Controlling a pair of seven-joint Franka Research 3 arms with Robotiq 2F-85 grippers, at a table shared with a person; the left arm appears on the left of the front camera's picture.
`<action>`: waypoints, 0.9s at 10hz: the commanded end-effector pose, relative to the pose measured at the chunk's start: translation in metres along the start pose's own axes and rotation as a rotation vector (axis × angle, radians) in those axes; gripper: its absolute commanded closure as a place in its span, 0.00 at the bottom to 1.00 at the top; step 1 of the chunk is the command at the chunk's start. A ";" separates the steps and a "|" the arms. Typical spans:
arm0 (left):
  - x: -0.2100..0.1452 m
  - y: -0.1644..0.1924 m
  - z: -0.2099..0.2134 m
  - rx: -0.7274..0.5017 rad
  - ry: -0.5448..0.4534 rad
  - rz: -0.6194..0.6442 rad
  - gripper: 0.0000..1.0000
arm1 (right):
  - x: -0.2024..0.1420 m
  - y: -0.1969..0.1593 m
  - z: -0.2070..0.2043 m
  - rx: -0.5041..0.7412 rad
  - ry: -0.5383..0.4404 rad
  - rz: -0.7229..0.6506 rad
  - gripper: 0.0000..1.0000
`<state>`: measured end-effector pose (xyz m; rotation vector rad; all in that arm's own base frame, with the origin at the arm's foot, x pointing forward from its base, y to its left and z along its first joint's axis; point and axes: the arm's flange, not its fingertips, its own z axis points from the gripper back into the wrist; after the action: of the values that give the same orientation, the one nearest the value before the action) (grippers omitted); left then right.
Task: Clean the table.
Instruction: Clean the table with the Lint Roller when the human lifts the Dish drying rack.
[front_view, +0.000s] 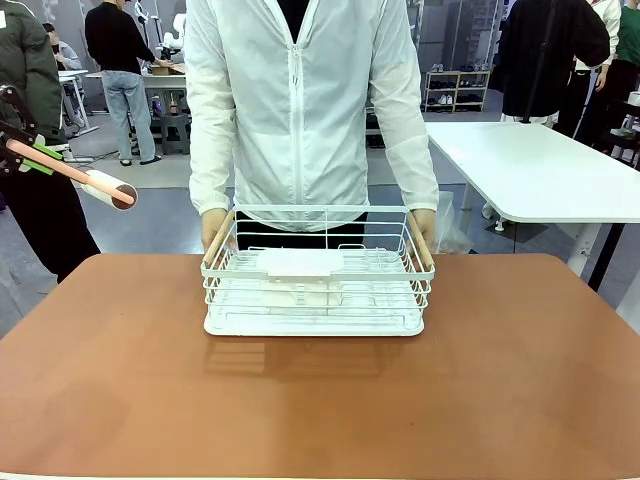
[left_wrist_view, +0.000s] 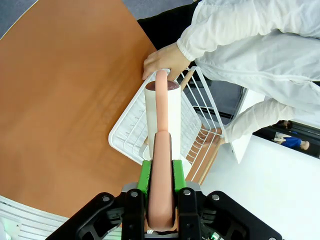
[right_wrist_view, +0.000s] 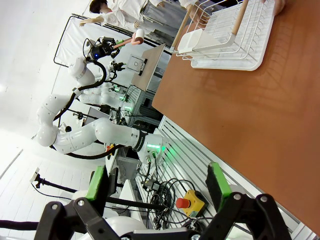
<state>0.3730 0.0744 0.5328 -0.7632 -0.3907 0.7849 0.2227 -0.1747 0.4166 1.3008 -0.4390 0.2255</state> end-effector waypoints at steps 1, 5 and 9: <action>0.000 -0.001 0.001 -0.002 -0.002 -0.002 0.98 | 0.000 0.003 0.000 0.002 -0.002 0.012 0.00; 0.000 -0.001 0.001 -0.002 -0.002 -0.002 0.98 | 0.000 0.003 0.000 0.002 -0.002 0.012 0.00; 0.000 -0.001 0.001 -0.002 -0.002 -0.002 0.98 | 0.000 0.003 0.000 0.002 -0.002 0.012 0.00</action>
<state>0.3730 0.0744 0.5328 -0.7632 -0.3906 0.7849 0.2227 -0.1747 0.4166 1.3007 -0.4390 0.2255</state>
